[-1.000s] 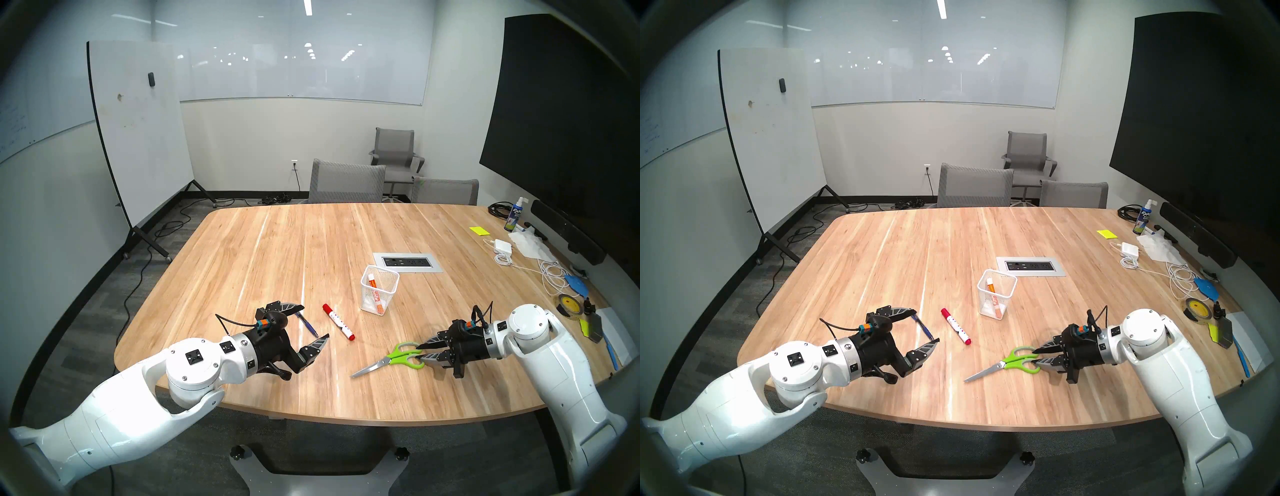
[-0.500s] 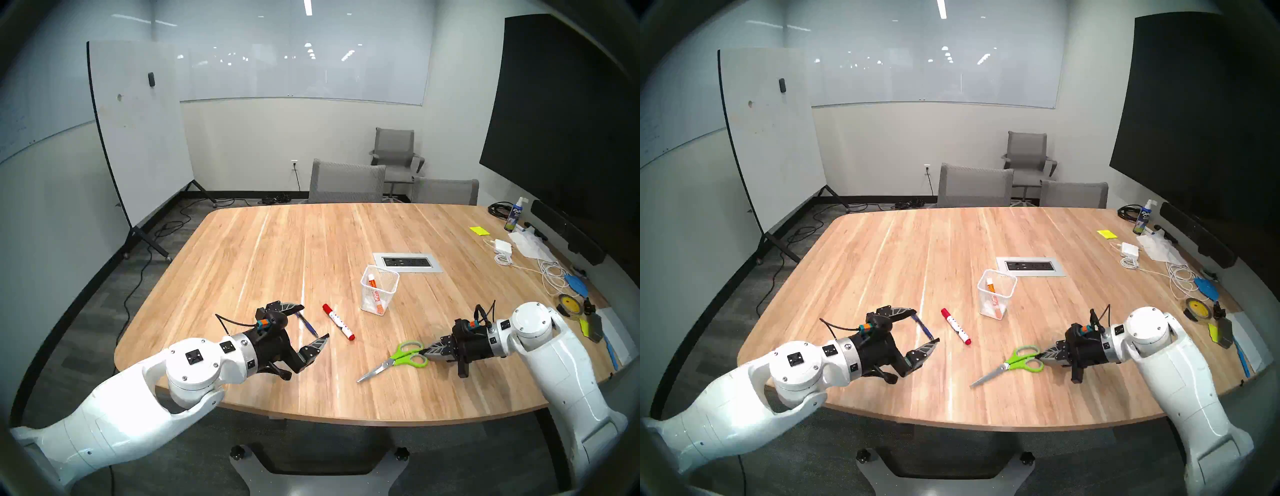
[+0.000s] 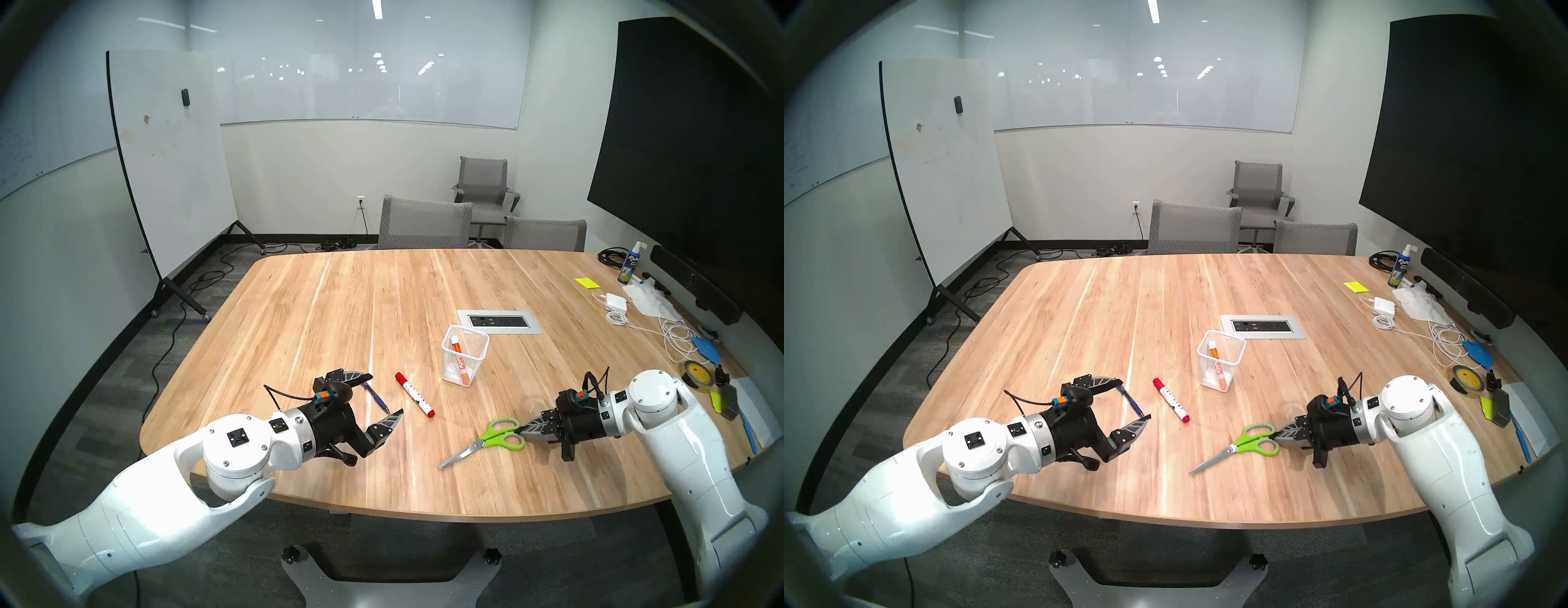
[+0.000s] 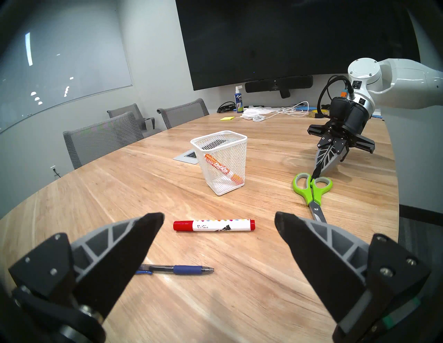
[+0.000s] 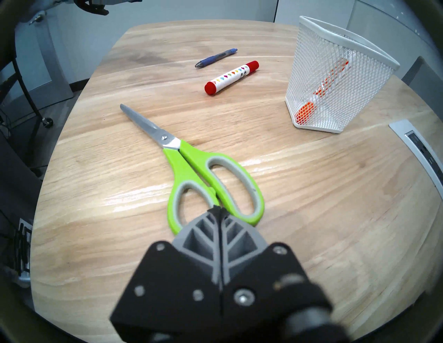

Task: Place the pen, the marker, and the scissors into the pen holder

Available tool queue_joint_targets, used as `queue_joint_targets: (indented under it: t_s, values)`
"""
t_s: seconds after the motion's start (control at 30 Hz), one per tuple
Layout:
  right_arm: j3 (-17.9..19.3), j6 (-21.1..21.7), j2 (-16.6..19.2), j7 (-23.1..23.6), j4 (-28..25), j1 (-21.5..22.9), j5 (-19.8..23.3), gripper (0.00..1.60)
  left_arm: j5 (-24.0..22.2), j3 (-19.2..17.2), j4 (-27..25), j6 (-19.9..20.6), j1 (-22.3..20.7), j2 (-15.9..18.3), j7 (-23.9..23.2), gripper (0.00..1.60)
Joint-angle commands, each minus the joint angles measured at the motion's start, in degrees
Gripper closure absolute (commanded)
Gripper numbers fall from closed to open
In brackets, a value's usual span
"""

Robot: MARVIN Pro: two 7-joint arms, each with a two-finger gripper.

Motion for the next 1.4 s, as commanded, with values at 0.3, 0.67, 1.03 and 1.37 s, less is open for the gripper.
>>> queue_joint_targets:
  t_s: [0.3,0.67,1.03,1.37]
  values:
    - [1.73,3.04,-0.72,0.75,-0.06,3.21,1.46,0.93,0.12,-0.30,-1.19,-0.44,-0.30,-0.07,0.11,0.00]
    - [1.18,3.60,-1.36,-0.85,0.38,3.68,-0.36,0.33,0.13,-0.31,-1.21,-0.45,-0.29,-0.06,0.13,0.00]
    - [1.20,3.90,-1.95,-1.77,0.37,3.54,-2.00,0.11,0.13,-0.31,-1.21,-0.45,-0.29,-0.06,0.13,0.00]
    - [1.26,3.90,-2.61,-2.63,0.46,3.64,-3.01,0.27,0.13,-0.31,-1.21,-0.45,-0.29,-0.06,0.13,0.00]
